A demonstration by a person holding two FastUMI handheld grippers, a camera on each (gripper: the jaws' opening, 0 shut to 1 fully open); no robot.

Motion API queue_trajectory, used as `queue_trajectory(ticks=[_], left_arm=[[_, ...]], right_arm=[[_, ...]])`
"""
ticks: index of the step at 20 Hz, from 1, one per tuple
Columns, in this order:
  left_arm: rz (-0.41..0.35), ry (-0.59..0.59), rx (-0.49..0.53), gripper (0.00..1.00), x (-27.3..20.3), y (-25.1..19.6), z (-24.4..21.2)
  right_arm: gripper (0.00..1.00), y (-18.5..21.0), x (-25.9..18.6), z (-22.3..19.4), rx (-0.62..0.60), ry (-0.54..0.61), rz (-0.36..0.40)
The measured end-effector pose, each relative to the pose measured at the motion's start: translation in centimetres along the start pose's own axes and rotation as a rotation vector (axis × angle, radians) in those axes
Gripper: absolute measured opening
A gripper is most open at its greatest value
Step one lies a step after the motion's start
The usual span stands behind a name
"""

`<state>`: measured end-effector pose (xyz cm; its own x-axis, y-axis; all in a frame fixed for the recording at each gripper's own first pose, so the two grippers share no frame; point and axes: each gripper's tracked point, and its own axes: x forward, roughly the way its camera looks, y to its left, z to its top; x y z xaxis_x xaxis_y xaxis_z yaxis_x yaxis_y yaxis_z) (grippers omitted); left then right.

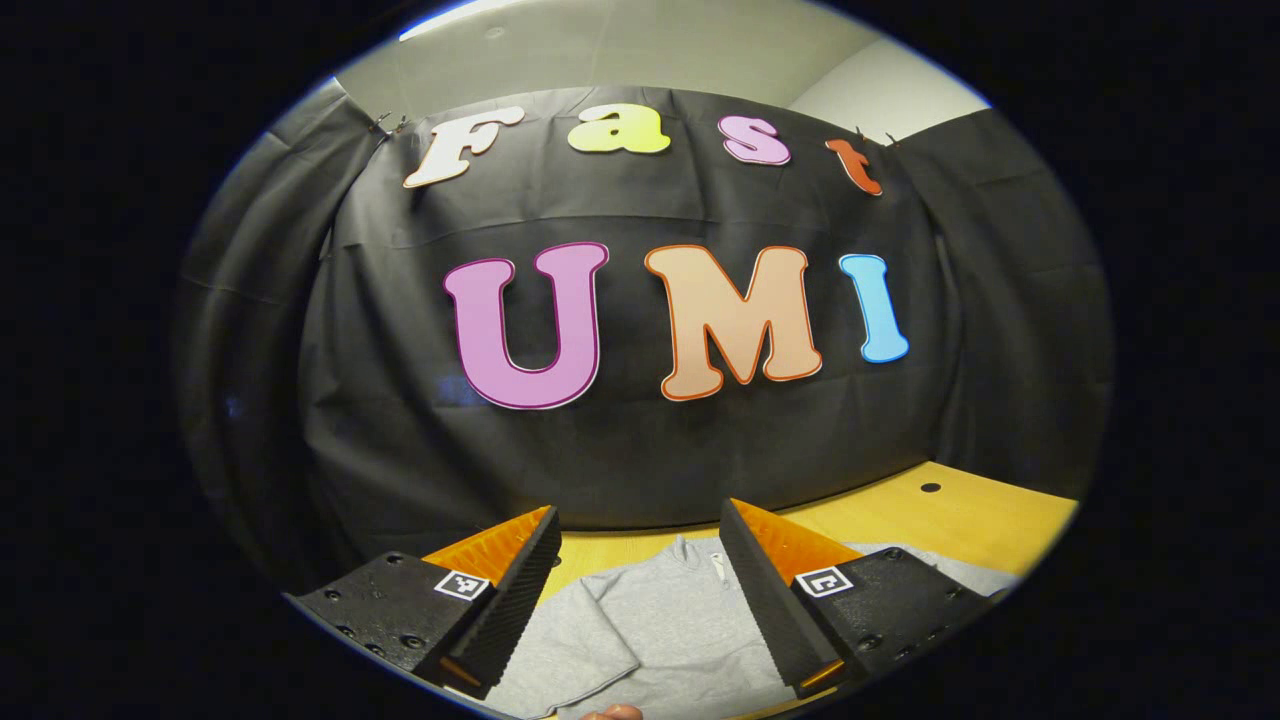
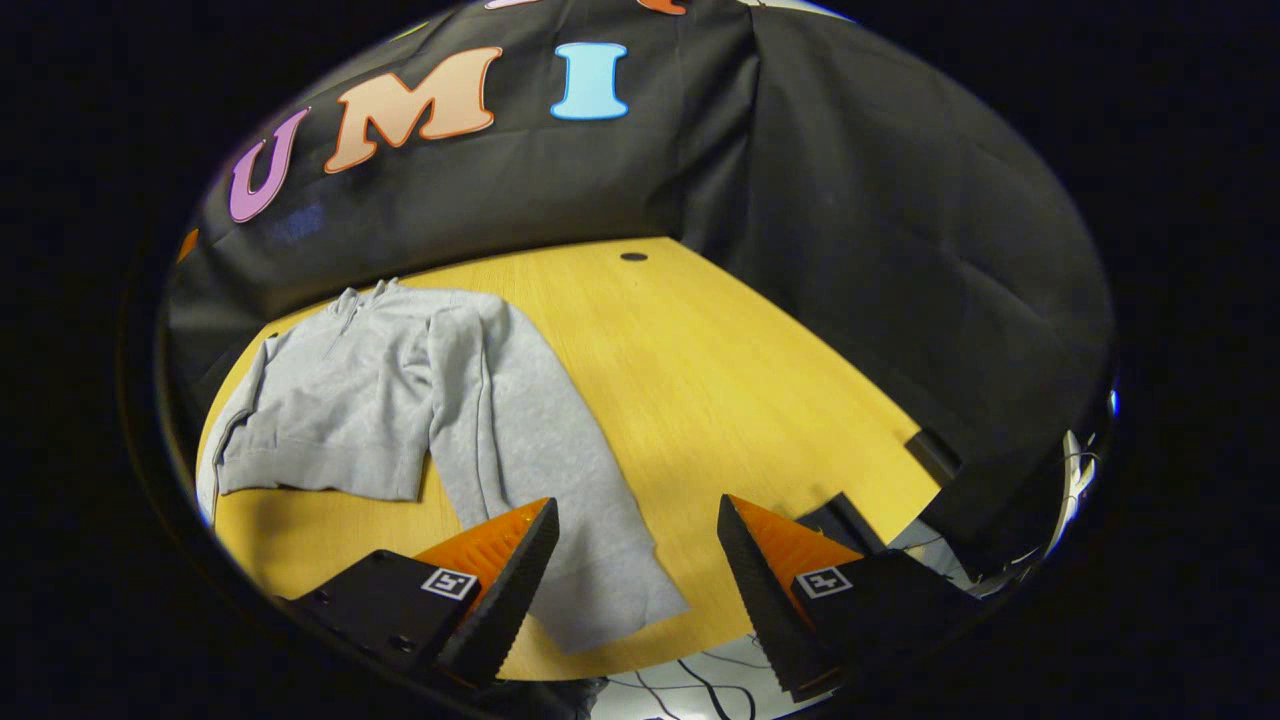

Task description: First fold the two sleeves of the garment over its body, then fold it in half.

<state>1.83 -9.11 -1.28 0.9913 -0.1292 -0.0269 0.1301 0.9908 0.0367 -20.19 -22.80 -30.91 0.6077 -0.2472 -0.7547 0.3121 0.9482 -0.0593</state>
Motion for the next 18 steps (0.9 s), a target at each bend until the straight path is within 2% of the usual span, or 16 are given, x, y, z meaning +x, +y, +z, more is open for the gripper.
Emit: queue_trajectory(ticks=[7, 10, 12, 14, 16, 17, 18], left_arm=[[0.016, 0.006, 0.009, 0.95, -0.2, -2.4, 0.1], [0.032, 0.012, 0.012, 0.95, -0.2, -3.3, 0.0], [0.050, 0.014, 0.011, 0.95, -0.2, -3.5, 0.1], [0.068, 0.019, 0.013, 0.95, -0.3, -3.7, -0.1], [0.090, 0.027, 0.011, 0.92, -0.5, -3.2, -0.2], [0.096, 0.027, 0.002, 0.92, -0.5, -3.0, -0.2], [0.097, 0.033, -0.006, 0.93, -0.4, -3.0, -0.4]], right_arm=[[0.98, 0.6, 1.3, -4.0, -0.078, 0.122, 0.092], [0.88, 1.1, 1.6, -4.7, -0.053, 0.161, 0.150], [0.74, 1.6, 1.7, -4.8, -0.072, 0.169, 0.192], [0.54, 2.6, 1.8, -4.9, -0.094, 0.175, 0.250], [0.22, 3.1, 1.7, -5.0, -0.063, 0.194, 0.275], [0.15, 3.2, 1.8, -5.1, -0.044, 0.206, 0.282], [0.15, 3.0, 1.8, -5.1, -0.020, 0.214, 0.281]])
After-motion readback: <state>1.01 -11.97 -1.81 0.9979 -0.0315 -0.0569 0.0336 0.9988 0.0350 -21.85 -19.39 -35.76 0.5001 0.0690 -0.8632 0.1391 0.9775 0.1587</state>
